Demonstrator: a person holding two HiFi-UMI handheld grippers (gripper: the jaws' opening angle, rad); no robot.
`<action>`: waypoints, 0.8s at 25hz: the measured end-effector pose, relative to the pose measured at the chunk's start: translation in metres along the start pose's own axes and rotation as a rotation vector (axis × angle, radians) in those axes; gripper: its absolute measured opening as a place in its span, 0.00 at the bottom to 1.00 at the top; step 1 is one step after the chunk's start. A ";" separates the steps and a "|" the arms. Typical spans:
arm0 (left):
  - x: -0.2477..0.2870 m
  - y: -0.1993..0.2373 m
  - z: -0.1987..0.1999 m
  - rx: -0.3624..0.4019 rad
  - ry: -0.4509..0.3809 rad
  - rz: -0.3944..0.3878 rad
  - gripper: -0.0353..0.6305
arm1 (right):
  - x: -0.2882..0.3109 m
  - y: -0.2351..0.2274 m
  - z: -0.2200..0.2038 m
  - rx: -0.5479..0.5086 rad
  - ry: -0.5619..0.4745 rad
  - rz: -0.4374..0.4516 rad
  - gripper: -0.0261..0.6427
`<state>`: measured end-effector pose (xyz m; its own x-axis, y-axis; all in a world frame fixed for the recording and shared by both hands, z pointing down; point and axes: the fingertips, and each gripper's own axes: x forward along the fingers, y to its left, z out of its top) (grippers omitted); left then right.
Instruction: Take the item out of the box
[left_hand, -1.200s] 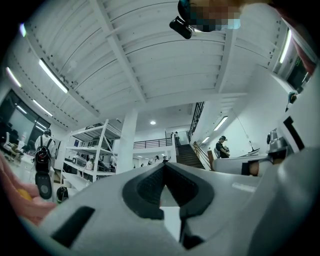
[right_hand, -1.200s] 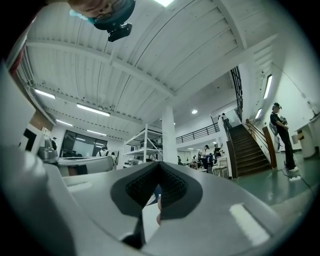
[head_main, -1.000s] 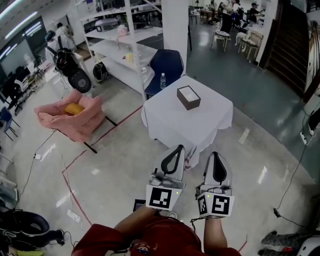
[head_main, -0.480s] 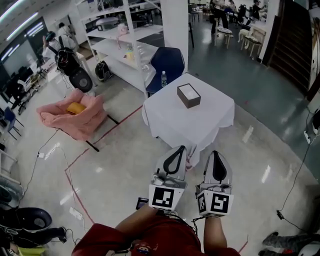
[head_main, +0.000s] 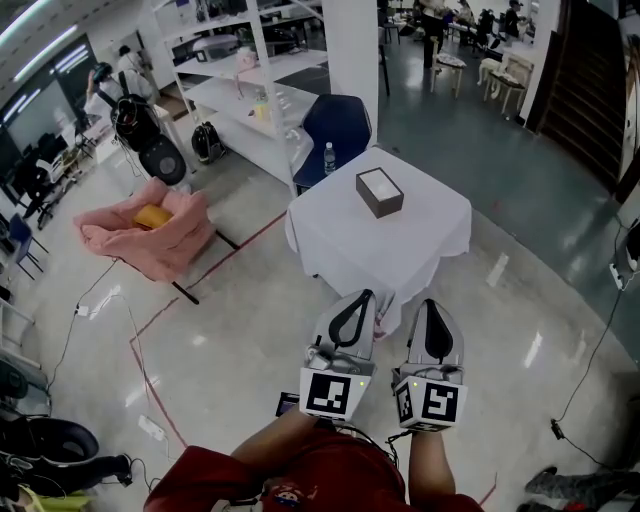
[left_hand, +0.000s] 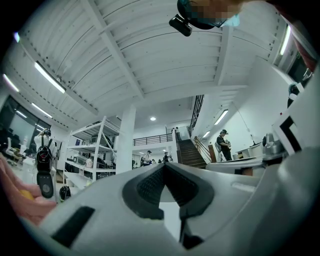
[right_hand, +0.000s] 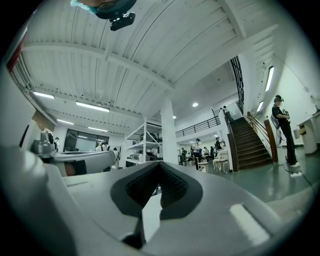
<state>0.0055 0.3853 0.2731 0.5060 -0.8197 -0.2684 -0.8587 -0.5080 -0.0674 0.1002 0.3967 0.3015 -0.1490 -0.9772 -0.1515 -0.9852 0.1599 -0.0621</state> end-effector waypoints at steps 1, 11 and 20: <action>0.002 0.004 -0.001 -0.003 -0.001 0.002 0.06 | 0.004 0.001 0.000 -0.003 0.001 0.002 0.04; 0.045 0.041 -0.015 -0.024 -0.016 -0.006 0.06 | 0.064 0.004 -0.011 -0.053 0.016 0.002 0.04; 0.115 0.096 -0.037 -0.026 -0.024 -0.049 0.06 | 0.156 0.006 -0.018 -0.074 -0.001 -0.028 0.04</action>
<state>-0.0155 0.2329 0.2710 0.5449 -0.7874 -0.2882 -0.8305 -0.5542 -0.0560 0.0692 0.2433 0.2950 -0.1217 -0.9809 -0.1520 -0.9925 0.1222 0.0065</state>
